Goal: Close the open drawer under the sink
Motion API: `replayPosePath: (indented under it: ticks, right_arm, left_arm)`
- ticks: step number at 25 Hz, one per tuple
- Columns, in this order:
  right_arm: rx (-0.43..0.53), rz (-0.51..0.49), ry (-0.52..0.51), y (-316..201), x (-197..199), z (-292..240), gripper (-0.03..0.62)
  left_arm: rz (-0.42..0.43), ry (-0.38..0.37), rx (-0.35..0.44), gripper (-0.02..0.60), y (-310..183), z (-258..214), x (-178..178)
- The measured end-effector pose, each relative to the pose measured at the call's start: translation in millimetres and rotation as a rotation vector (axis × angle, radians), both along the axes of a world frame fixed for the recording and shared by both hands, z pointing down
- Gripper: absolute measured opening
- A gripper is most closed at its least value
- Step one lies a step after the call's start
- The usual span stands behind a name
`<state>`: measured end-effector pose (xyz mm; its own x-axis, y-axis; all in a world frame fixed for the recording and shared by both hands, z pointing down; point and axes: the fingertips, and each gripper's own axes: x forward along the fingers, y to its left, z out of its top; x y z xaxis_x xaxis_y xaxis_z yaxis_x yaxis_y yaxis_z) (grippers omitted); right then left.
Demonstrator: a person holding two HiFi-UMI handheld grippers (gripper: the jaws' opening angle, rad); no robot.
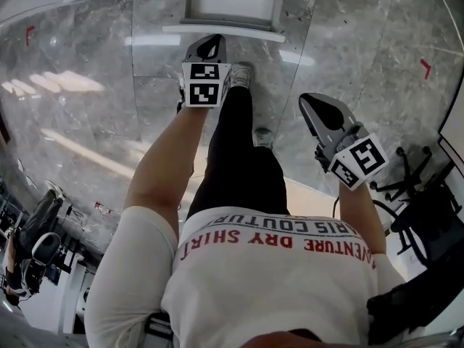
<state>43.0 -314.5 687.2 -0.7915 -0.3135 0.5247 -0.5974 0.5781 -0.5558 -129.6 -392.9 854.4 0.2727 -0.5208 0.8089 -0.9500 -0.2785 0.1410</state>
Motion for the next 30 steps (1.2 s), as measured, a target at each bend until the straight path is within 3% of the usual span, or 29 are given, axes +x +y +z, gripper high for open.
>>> replayPosePath:
  ticks: [10, 23, 30]
  right_arm:
    - [-0.014, -0.005, -0.009, -1.6, -7.7, 10.3, 0.002]
    - [-0.006, 0.013, 0.013, -2.1, 8.4, 14.7, 0.002]
    - [-0.003, 0.078, 0.020, -12.3, 26.4, 12.3, 0.002]
  left_arm:
    - [-0.071, 0.047, -0.010, 0.003, -3.7, 3.4, -6.1]
    - [-0.086, 0.033, 0.007, 0.002, -26.8, 3.3, -2.6]
    - [-0.081, 0.028, 0.009, 0.003, -57.1, 3.9, -0.9]
